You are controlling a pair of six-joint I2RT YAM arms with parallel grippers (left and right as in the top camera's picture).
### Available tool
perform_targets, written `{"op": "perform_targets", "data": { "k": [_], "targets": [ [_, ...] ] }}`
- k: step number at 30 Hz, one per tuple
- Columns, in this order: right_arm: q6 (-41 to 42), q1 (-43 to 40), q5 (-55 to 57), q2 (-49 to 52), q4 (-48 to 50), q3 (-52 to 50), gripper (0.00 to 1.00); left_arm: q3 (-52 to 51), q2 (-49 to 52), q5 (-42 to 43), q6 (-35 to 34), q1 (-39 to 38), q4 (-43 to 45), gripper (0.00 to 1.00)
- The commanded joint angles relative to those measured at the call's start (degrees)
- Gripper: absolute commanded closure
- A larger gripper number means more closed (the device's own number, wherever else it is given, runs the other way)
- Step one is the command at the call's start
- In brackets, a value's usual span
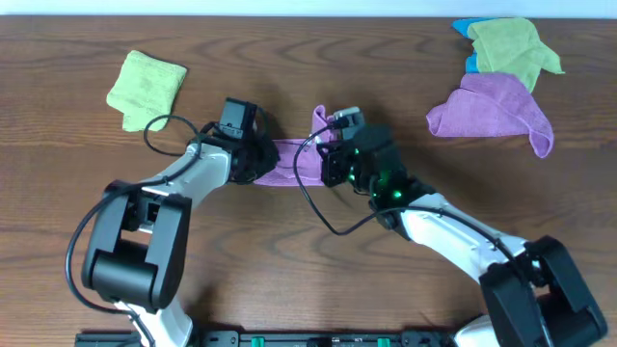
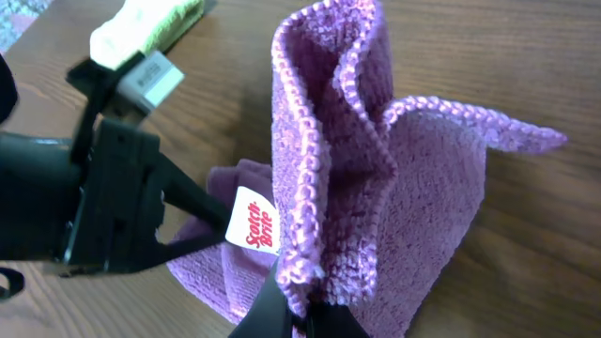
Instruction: Fold the cloth
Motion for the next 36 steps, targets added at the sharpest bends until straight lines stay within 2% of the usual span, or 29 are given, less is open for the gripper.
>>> {"op": "perform_targets", "data": {
  "k": [1, 19, 24, 25, 34, 36],
  "targets": [
    [-1.60, 1.40, 0.09, 0.52, -0.22, 1.09, 0.99, 1.42, -3.43, -1.73, 1.88, 1.14, -0.94, 0.94],
    [-4.00, 3.39, 0.35, 3.74, -1.29, 3.82, 0.99, 1.44, -9.01, -0.85, 6.84, 4.83, -5.79, 0.94],
    [-4.17, 3.39, 0.35, 3.74, -2.21, 3.82, 0.99, 1.44, -9.09, 0.63, 7.98, 4.85, -6.58, 0.85],
    [-4.20, 3.39, 0.35, 3.74, -2.23, 3.82, 0.99, 1.44, -9.16, 0.61, 8.48, 4.85, -7.13, 0.79],
    [-4.44, 3.39, 0.35, 3.74, -2.23, 3.82, 0.99, 1.44, -11.41, 0.17, 10.88, 4.92, -8.66, 0.56],
    [-5.01, 3.39, 0.31, 3.74, -2.21, 3.87, 0.99, 1.44, -12.50, 0.00, 11.34, 5.38, -9.09, 0.48]
  ]
}}
